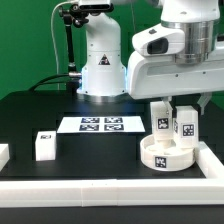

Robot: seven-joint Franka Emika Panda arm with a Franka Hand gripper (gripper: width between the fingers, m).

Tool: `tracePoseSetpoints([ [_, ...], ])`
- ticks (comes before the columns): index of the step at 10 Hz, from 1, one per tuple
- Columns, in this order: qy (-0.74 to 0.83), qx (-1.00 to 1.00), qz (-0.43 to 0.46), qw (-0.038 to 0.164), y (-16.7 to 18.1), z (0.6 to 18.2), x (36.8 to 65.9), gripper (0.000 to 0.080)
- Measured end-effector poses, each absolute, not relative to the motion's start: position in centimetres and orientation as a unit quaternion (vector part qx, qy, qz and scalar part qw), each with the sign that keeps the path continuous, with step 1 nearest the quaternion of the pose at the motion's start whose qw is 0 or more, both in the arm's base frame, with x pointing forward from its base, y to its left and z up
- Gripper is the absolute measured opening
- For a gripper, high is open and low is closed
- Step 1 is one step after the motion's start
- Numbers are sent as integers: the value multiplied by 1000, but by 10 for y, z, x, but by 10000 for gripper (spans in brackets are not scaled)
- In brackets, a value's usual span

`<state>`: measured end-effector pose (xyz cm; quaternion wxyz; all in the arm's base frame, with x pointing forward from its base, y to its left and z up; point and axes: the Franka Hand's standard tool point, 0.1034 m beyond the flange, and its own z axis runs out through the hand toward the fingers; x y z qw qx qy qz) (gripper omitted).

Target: Assemble stool

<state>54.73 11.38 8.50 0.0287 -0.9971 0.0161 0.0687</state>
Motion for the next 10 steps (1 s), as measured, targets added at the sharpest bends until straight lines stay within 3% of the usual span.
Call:
tracePoseSetpoints([
  [3,108,-991,72,22,114,85,547,338],
  [6,244,-966,78,25,121,82,545,338],
  [7,280,-956,76,35,124,83,548,338],
  [10,385,-919,80,30,128,83,548,338],
])
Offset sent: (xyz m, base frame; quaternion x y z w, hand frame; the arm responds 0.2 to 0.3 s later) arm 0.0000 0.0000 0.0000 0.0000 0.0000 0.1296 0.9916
